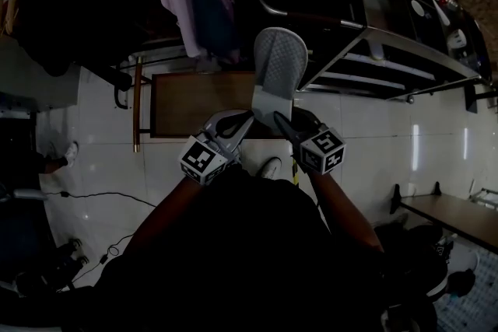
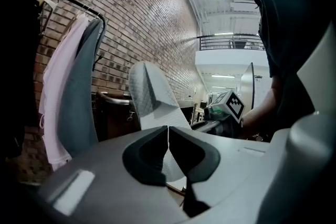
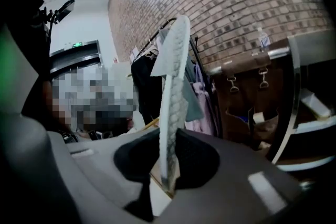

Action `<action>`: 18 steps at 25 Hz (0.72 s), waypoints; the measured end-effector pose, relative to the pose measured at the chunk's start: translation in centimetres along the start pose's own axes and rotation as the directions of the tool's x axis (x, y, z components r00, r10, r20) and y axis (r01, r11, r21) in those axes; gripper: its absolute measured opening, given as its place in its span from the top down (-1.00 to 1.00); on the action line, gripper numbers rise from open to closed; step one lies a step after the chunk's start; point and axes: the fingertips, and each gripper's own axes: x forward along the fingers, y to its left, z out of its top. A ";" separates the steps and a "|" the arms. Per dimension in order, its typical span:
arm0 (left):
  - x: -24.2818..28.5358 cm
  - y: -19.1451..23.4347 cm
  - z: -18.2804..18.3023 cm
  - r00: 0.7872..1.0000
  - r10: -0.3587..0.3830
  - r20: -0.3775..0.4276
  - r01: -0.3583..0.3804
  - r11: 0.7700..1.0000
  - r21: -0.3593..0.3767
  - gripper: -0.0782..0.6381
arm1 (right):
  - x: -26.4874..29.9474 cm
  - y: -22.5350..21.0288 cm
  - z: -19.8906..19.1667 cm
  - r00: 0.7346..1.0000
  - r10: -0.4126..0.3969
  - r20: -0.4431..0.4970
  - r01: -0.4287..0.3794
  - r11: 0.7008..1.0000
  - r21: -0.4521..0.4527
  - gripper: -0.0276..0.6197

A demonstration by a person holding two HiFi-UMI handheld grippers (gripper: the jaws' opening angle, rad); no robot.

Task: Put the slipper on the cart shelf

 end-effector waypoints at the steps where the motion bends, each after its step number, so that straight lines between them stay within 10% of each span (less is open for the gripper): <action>1: 0.1 -0.1 0.4 1.000 0.005 0.006 -0.005 1.000 0.007 0.77 | -0.5 0.2 0.9 1.000 -0.009 0.020 0.009 1.000 -0.029 0.72; 18: 1.9 -0.7 4.8 0.999 -0.029 0.035 0.026 0.996 0.089 0.78 | -4.9 1.7 9.2 0.962 -0.070 0.263 0.146 0.948 -0.283 0.72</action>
